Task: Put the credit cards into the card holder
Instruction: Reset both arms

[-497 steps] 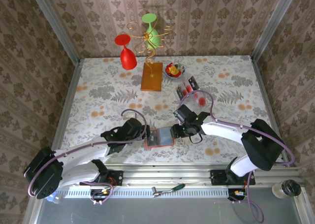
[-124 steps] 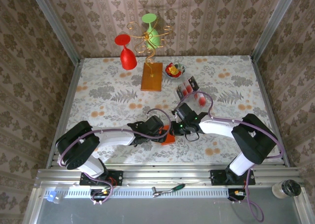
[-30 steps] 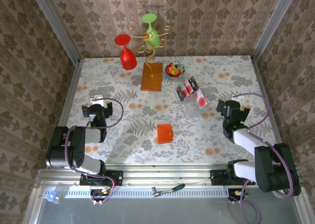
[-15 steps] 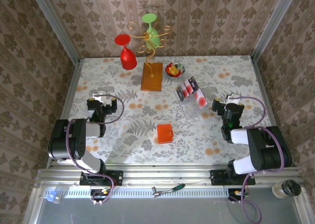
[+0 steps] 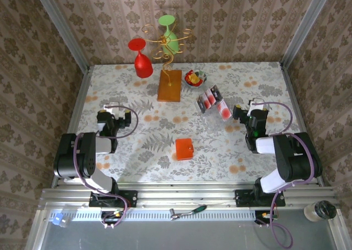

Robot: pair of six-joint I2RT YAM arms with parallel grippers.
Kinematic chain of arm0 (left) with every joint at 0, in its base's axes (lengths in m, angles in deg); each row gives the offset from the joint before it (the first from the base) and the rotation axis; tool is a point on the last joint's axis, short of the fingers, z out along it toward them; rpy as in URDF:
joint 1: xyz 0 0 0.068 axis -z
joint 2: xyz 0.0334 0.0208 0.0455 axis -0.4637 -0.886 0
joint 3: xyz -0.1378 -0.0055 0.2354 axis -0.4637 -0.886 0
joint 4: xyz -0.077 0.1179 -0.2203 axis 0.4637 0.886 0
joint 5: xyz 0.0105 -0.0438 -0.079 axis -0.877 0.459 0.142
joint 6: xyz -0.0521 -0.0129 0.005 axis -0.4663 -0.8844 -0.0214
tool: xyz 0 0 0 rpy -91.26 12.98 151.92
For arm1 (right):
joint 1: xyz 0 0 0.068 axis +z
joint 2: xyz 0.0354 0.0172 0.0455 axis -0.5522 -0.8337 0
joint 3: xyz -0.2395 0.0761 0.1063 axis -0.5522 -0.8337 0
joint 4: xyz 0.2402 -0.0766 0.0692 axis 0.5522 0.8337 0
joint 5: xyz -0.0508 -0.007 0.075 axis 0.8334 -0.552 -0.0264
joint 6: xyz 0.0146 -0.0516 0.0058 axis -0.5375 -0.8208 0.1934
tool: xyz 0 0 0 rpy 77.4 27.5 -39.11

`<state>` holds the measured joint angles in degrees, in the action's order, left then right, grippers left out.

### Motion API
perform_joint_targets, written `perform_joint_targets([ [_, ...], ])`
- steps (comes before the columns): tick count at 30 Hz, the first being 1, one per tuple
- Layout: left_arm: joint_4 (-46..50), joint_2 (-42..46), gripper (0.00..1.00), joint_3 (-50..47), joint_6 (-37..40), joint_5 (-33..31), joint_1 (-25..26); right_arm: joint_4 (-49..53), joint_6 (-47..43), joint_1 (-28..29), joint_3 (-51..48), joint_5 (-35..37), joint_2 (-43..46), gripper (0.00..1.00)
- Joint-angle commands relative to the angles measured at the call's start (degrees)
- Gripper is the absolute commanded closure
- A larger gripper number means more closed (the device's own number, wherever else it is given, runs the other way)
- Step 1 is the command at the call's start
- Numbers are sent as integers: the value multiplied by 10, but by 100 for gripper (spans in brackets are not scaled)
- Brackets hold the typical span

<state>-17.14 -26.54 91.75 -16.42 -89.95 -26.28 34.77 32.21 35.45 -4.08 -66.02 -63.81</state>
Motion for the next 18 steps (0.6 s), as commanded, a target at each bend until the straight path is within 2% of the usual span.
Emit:
perform_joint_targets([
  [1,4,2,0,11,-7,9,-2,6,-15,4,4,9,0,0],
  [4,-5,3,0,7,-3,-8,4,8,-15,4,4,9,0,0],
  [7,-36,3,0,-8,4,-54,22,9,-15,4,5,9,1,0],
  [18,-36,3,0,-8,3,-55,23,9,-16,4,5,9,1,0],
])
